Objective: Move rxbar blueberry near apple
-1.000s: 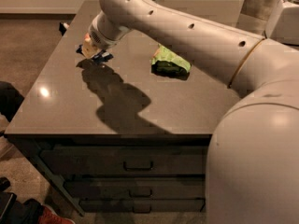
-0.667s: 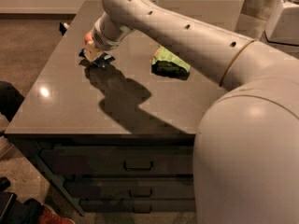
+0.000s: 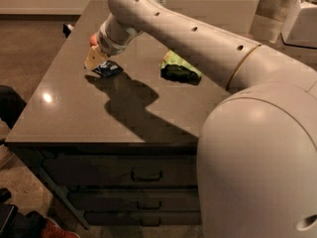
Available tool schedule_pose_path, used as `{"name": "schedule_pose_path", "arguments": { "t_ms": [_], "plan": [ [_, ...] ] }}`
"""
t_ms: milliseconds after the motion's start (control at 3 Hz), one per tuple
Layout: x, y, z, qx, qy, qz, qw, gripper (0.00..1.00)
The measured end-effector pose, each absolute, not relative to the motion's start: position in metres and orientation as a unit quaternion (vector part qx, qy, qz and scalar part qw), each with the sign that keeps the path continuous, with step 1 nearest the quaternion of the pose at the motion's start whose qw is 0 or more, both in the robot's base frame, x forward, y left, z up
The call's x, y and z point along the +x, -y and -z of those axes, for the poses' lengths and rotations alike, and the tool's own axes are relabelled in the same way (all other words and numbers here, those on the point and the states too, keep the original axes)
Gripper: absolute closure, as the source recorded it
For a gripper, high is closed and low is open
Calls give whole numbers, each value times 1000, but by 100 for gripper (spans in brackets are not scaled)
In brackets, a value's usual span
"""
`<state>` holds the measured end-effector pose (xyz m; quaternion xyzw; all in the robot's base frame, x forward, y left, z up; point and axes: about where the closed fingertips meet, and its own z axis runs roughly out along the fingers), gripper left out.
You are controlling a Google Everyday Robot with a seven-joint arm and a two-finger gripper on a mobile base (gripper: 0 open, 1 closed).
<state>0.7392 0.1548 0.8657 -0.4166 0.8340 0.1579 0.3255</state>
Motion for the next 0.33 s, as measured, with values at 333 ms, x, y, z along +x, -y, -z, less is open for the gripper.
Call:
{"name": "schedule_pose_path", "arguments": {
  "t_ms": [333],
  "plan": [
    [739, -156, -864, -417, -834, -158, 325, 0]
  ]
}}
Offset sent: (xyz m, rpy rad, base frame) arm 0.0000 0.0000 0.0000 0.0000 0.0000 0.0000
